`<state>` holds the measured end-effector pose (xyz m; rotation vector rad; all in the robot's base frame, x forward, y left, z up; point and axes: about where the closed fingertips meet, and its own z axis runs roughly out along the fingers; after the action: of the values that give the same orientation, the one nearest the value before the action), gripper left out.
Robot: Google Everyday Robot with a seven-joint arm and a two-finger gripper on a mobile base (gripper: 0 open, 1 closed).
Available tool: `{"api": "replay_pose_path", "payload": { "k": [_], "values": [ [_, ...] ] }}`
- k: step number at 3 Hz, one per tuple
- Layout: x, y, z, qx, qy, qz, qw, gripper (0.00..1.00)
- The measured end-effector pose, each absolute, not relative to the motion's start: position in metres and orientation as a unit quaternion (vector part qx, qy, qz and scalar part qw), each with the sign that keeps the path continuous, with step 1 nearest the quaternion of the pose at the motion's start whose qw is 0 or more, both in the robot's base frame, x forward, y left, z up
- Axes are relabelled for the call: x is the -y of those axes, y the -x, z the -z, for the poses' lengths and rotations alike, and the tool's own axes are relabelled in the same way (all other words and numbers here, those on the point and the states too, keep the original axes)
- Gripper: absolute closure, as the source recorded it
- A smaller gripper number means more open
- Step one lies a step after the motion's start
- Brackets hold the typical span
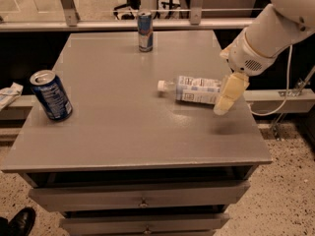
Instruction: Move blue plastic bottle near pepsi can
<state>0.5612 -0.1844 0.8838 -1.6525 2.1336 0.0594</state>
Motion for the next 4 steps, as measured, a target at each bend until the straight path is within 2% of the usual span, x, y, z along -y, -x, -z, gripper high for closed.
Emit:
{"api": "replay_pose_path", "payload": {
  "k": [1,2,3,4],
  "values": [
    [0.185,-0.591,-0.863,-0.778,0.582,-0.047,0.230,0.00],
    [0.183,-0.606,-0.846,-0.791,0.564,-0.081,0.223,0.18],
    [0.180,-0.609,-0.840,-0.801,0.547,-0.114,0.214,0.41],
    [0.166,-0.605,-0.854,-0.805,0.535,-0.129,0.219,0.73]
  ]
}}
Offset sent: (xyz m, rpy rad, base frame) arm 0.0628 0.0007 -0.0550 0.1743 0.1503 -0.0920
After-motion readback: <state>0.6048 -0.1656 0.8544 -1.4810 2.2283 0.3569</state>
